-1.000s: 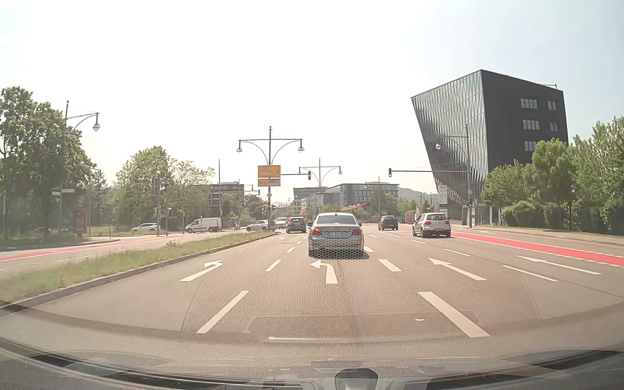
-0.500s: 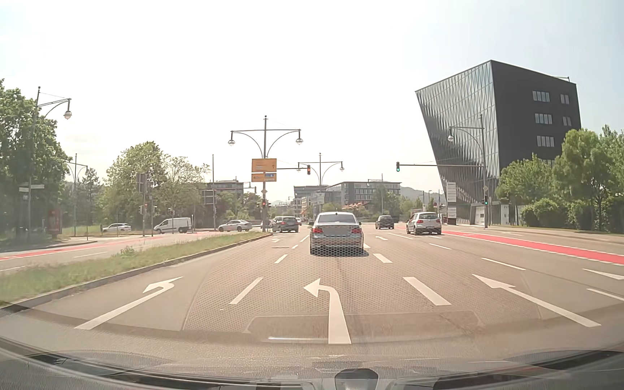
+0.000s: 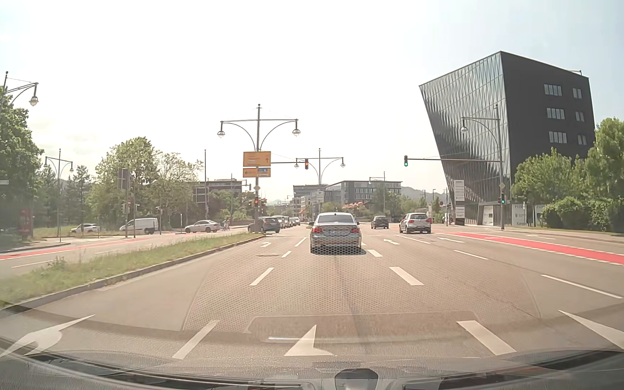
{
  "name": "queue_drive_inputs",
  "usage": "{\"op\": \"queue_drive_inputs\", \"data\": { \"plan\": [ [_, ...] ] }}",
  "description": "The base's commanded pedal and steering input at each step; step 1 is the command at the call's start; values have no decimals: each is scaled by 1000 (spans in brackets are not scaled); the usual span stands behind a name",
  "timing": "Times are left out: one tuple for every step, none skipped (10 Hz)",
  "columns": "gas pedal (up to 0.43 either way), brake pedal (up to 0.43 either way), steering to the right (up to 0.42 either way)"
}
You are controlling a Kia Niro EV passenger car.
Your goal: Follow the waypoints while adhering to traffic rules and regulations
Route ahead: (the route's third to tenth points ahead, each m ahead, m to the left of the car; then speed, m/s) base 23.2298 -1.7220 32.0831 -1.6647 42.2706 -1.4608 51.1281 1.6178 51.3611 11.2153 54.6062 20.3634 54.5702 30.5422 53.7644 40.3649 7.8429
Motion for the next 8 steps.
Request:
{"op": "queue_drive_inputs", "data": {
  "plan": [
    [0,171,2],
    [0,177,2],
    [0,177,2],
    [0,183,3],
    [0,183,4],
    [0,189,4],
    [0,195,5],
    [0,195,4]
  ]
}}
